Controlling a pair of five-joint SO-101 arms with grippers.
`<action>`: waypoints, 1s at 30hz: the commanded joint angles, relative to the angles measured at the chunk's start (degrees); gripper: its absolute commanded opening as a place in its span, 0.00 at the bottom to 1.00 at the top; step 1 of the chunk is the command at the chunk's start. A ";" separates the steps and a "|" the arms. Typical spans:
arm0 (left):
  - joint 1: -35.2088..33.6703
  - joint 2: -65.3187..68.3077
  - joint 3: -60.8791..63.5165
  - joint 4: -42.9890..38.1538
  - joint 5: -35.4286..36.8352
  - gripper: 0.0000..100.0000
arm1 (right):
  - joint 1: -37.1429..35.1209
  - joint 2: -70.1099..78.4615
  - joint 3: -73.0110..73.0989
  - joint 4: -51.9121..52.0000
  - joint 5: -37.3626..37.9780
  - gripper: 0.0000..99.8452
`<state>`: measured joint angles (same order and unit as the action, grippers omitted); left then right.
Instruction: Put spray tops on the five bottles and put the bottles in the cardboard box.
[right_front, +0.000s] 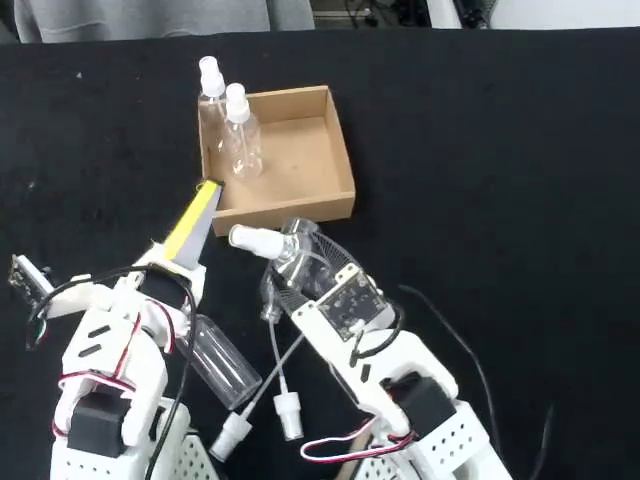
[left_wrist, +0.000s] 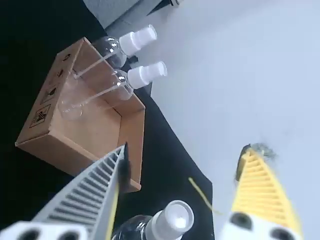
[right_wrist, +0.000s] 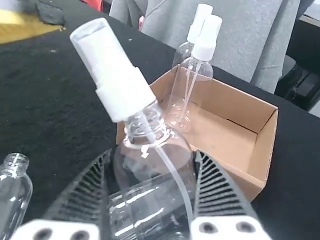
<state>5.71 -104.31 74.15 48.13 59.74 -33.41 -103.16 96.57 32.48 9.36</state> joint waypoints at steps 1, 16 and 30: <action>-1.19 -0.18 -3.21 0.00 0.44 0.33 | -1.23 -5.67 -0.22 -2.90 -0.70 0.08; -0.75 -0.18 0.75 -2.73 -4.40 0.33 | -1.23 -5.76 -0.31 -6.51 -10.29 0.08; 0.92 -0.18 10.59 -15.03 -8.53 0.33 | -1.32 -5.76 -0.22 -6.51 -10.37 0.08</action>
<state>5.27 -103.87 85.67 34.51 51.82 -33.41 -103.16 96.57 28.09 -0.57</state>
